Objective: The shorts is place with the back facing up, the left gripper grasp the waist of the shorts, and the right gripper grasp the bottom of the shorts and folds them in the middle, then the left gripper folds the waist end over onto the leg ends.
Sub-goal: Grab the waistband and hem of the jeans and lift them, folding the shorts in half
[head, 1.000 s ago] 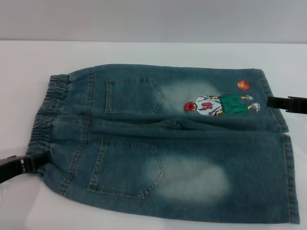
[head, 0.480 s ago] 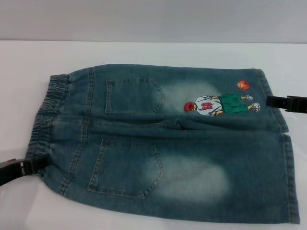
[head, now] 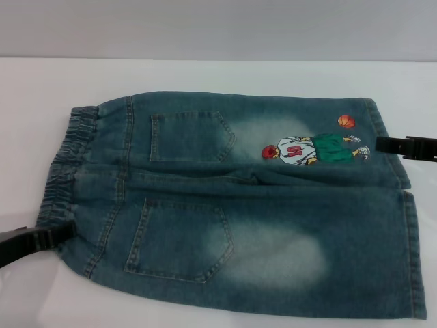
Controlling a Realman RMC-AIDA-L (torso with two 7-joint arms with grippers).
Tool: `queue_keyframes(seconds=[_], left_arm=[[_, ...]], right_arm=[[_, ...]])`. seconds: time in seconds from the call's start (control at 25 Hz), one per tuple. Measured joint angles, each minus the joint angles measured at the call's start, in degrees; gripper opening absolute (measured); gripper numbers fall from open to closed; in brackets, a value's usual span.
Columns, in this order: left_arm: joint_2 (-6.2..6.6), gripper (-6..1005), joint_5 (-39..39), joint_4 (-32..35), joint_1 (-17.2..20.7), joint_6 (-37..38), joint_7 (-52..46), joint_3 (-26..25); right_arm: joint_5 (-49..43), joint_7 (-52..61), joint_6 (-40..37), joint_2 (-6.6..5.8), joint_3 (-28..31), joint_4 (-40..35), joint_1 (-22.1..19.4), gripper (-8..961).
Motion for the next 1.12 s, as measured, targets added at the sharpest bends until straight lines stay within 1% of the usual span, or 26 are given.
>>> queue_keyframes(seconds=[0.64, 1.12], left_arm=[[0.01, 852, -0.01, 0.42, 0.46, 0.00, -0.02, 0.08], [0.01, 851, -0.26, 0.48, 0.06, 0.00, 0.00, 0.75]], right_arm=[[0.07, 0.00, 0.45, 0.00, -0.74, -0.21, 0.00, 515], [0.15, 0.01, 0.51, 0.00, -1.14, -0.22, 0.09, 515]])
